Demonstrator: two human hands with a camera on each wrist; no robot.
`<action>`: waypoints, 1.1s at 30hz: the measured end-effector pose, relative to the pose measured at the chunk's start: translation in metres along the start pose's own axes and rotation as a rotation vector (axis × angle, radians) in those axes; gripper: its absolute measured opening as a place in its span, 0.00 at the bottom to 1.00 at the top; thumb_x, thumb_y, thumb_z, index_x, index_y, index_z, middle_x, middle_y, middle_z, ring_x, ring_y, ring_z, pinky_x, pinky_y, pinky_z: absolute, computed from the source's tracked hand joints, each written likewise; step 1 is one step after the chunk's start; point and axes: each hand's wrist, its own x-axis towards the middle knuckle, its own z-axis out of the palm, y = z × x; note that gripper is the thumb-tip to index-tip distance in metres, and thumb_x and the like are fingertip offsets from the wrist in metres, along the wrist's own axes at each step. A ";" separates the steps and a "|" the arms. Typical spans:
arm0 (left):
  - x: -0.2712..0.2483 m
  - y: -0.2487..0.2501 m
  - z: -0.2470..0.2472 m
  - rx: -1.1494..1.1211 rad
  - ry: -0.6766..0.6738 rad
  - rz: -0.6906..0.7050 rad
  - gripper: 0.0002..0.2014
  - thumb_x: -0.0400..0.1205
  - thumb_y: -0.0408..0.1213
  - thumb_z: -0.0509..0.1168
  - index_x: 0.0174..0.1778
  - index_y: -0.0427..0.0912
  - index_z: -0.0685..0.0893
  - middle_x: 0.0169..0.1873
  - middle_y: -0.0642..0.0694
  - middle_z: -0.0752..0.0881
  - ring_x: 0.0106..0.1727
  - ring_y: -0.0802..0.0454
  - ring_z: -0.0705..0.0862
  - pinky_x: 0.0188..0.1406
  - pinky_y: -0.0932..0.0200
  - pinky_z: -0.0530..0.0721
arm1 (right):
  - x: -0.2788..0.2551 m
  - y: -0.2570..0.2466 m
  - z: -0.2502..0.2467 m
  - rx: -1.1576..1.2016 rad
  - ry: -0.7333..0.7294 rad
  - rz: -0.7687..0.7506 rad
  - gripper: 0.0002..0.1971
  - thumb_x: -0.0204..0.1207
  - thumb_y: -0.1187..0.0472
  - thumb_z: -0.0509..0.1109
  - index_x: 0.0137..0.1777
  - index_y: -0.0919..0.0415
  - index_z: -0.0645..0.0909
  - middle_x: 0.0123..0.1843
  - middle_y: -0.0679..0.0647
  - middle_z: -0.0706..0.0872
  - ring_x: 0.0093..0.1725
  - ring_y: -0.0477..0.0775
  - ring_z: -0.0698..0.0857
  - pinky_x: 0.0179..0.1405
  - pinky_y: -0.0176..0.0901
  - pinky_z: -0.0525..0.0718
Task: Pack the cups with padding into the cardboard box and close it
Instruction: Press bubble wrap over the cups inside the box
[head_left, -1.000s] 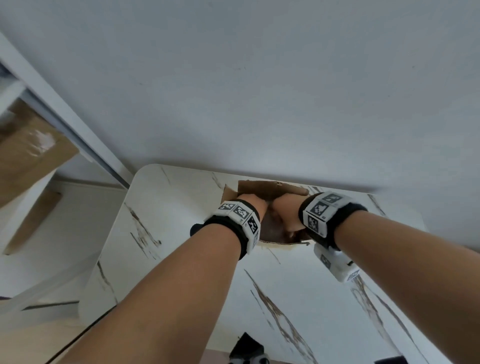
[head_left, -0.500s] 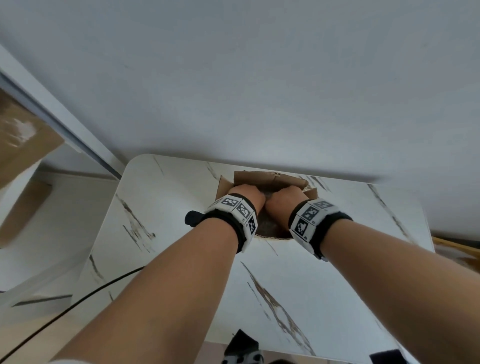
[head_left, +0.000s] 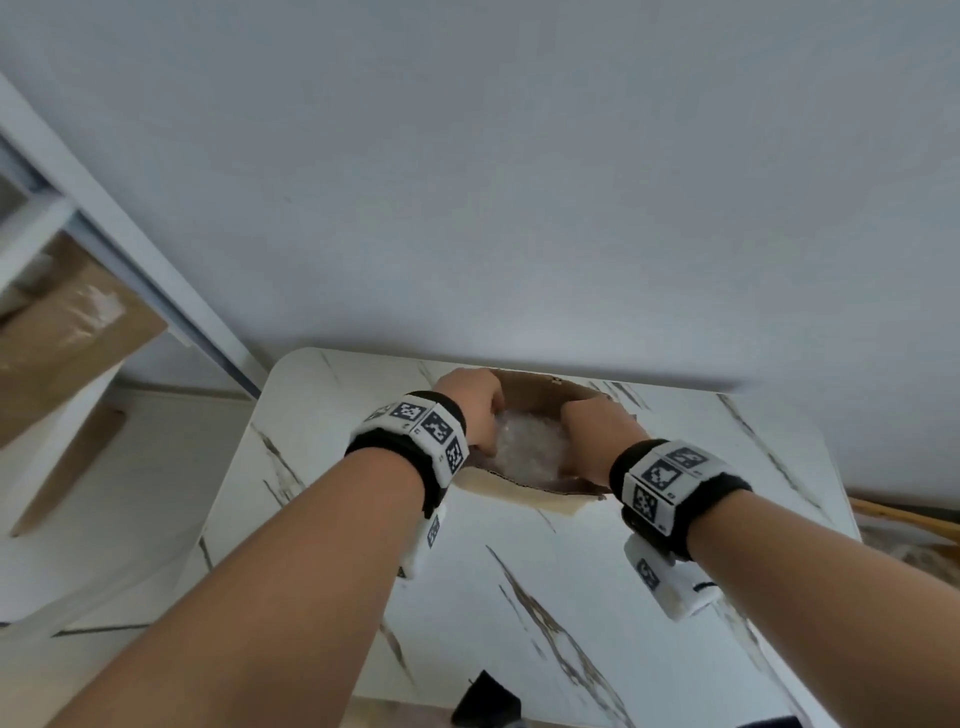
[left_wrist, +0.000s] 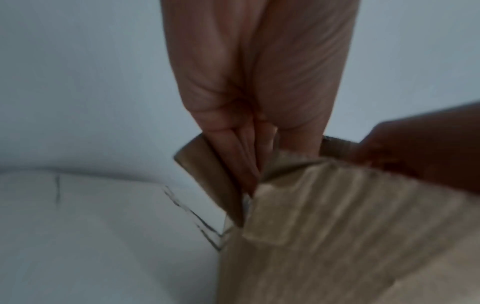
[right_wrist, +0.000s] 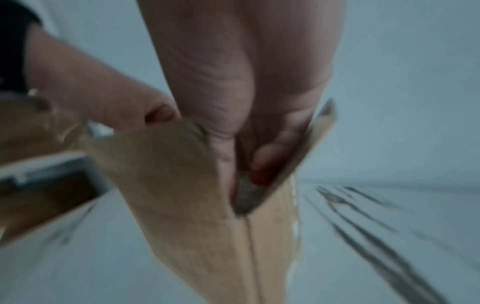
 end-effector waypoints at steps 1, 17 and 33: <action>-0.002 0.003 0.003 0.059 -0.008 0.010 0.21 0.71 0.34 0.74 0.61 0.42 0.87 0.56 0.46 0.89 0.58 0.45 0.87 0.61 0.52 0.85 | -0.003 -0.001 0.002 -0.012 0.006 -0.002 0.09 0.73 0.63 0.70 0.52 0.62 0.84 0.53 0.59 0.89 0.56 0.61 0.87 0.49 0.46 0.84; 0.024 0.025 0.009 0.211 -0.297 -0.067 0.09 0.76 0.34 0.70 0.50 0.35 0.85 0.50 0.39 0.87 0.54 0.41 0.87 0.52 0.55 0.83 | 0.015 -0.016 0.015 0.007 -0.120 0.035 0.16 0.83 0.70 0.54 0.64 0.69 0.79 0.65 0.63 0.84 0.65 0.62 0.84 0.62 0.48 0.80; -0.004 0.001 -0.018 -0.183 -0.135 -0.195 0.11 0.80 0.28 0.64 0.53 0.32 0.90 0.47 0.38 0.93 0.47 0.41 0.92 0.54 0.49 0.90 | 0.001 0.009 -0.003 0.112 0.148 0.085 0.14 0.73 0.67 0.61 0.57 0.58 0.81 0.58 0.59 0.87 0.60 0.63 0.85 0.51 0.47 0.81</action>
